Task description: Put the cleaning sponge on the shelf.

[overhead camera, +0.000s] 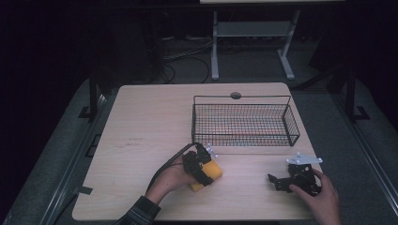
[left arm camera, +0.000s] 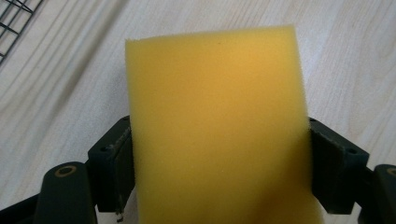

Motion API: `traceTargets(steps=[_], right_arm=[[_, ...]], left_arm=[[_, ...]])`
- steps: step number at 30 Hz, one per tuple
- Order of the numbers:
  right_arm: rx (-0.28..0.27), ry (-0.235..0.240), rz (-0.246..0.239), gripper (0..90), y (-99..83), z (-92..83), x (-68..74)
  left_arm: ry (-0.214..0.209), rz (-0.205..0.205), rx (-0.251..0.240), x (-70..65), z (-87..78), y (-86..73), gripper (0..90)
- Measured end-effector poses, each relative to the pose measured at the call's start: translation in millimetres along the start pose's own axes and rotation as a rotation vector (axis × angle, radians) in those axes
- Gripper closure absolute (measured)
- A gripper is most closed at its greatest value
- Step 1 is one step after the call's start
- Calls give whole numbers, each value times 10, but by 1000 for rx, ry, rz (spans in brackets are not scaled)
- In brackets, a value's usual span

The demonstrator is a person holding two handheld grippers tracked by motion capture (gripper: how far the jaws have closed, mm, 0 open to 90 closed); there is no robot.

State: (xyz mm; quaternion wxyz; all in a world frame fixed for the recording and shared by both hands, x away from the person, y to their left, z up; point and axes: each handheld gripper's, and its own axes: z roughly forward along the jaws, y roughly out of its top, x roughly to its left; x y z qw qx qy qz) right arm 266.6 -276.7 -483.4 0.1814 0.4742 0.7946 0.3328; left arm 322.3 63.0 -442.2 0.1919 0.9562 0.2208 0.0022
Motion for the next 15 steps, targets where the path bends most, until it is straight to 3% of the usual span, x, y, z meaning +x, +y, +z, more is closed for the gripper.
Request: traceTargets(steps=[15], right_arm=[[0, 0, 0, 12, 0, 0, 0]], left_arm=[[-12, 3, -19, 41, -131, 16, 213]])
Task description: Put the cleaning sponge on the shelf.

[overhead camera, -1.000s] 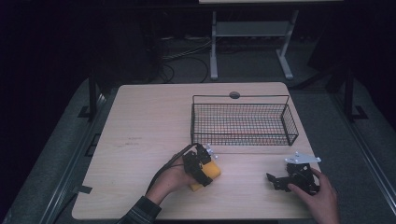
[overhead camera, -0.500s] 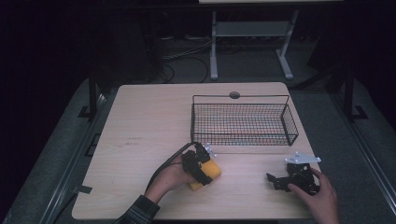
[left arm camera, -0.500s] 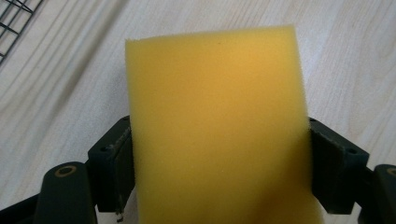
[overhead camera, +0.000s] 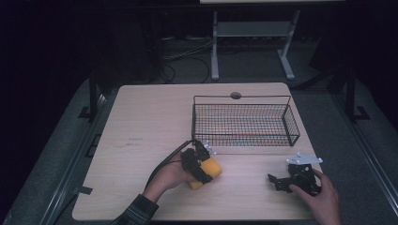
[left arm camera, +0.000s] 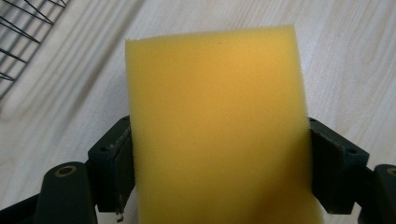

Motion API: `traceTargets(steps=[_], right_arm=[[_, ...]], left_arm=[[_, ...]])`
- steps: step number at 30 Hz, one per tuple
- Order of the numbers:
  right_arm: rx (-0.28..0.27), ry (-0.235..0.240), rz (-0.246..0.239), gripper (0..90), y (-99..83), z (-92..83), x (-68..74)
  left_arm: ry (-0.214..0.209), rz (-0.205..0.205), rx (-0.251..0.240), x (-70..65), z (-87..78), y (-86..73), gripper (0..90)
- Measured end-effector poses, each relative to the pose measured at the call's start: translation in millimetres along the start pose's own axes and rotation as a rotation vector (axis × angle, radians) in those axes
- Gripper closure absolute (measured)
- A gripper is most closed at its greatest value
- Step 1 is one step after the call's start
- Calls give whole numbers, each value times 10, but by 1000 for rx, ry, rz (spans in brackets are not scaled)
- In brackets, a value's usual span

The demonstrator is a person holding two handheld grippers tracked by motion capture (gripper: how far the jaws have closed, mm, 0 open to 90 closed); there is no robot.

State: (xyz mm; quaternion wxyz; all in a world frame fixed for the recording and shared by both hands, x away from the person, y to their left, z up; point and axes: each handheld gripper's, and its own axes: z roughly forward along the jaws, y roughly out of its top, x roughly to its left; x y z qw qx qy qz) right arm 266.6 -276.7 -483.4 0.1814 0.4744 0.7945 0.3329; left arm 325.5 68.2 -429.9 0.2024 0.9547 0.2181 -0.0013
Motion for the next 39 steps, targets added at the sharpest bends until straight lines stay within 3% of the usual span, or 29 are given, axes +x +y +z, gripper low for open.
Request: traceTargets(steps=[25, 39], right_arm=[[0, 2, -1, 13, 0, 0, 0], [0, 0, -2, 12, 0, 0, -1]], left_arm=[[-13, 24, -37, 93, -289, 189, 213], [0, 42, -46, 178, -473, 346, 214]])
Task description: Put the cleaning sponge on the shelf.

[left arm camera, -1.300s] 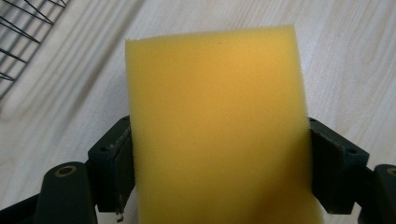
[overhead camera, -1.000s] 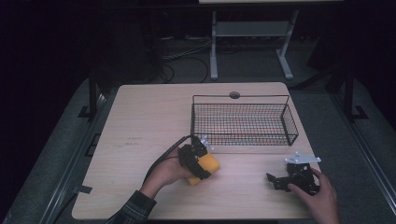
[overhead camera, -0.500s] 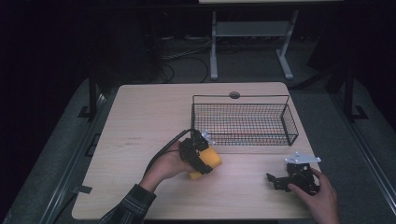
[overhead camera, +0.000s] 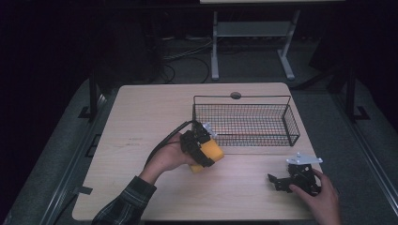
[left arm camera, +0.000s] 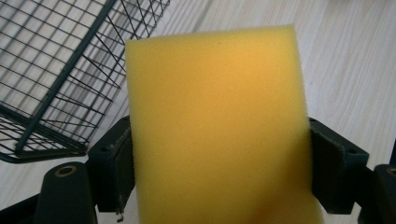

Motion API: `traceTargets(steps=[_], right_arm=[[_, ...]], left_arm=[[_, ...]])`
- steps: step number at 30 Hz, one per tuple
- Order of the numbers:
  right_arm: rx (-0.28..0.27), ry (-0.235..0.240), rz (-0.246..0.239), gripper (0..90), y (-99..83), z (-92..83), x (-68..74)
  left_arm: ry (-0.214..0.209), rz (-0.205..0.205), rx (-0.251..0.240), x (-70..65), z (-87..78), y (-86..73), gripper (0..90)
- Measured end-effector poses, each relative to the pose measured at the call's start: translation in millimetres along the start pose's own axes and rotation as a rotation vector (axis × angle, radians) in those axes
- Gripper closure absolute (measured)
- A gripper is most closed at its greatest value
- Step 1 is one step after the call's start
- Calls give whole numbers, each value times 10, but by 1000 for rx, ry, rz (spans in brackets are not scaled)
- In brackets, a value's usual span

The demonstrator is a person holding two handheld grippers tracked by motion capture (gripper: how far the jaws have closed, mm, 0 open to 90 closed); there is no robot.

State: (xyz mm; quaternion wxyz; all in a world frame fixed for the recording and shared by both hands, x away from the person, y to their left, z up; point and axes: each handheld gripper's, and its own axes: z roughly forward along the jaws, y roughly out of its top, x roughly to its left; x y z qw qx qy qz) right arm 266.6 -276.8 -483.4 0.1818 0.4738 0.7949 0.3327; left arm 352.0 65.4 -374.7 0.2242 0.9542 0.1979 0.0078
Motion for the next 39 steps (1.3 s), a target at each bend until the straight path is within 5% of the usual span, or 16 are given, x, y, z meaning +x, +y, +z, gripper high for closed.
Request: traceTargets(steps=[39], right_arm=[[0, 2, 2, 12, 0, -1, 2]], left_arm=[[47, 8, -39, 444, -358, 579, 215]])
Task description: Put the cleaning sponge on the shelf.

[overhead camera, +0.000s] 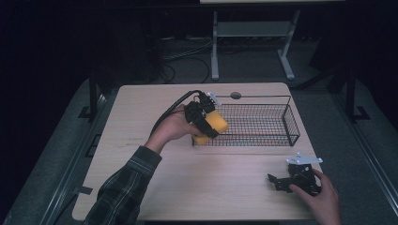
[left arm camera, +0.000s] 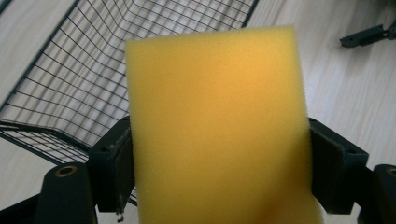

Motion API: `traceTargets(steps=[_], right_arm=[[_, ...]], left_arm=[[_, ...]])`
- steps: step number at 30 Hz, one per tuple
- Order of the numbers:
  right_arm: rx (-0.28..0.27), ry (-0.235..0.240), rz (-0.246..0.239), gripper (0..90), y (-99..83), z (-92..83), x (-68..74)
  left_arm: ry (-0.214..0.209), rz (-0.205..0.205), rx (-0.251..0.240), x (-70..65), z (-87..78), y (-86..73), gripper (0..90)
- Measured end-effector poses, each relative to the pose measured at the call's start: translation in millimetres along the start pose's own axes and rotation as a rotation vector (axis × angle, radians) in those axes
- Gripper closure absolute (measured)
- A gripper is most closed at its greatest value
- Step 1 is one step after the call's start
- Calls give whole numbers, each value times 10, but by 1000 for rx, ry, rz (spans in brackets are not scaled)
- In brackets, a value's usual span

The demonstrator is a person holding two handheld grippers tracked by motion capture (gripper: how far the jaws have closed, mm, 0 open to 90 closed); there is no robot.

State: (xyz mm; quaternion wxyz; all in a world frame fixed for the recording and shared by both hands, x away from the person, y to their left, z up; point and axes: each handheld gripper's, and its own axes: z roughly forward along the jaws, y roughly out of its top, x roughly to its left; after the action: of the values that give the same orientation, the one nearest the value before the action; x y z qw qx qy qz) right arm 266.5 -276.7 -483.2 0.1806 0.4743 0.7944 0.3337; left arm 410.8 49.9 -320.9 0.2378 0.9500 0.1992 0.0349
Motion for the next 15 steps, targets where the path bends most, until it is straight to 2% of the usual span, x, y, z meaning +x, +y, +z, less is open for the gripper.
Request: traceTargets(steps=[6, 15], right_arm=[[0, 0, 0, 12, 0, 0, 0], [0, -2, 0, 12, 0, 0, 1]], left_arm=[[16, 5, 2, 112, 27, 104, 215], [14, 8, -5, 297, 152, 185, 215]])
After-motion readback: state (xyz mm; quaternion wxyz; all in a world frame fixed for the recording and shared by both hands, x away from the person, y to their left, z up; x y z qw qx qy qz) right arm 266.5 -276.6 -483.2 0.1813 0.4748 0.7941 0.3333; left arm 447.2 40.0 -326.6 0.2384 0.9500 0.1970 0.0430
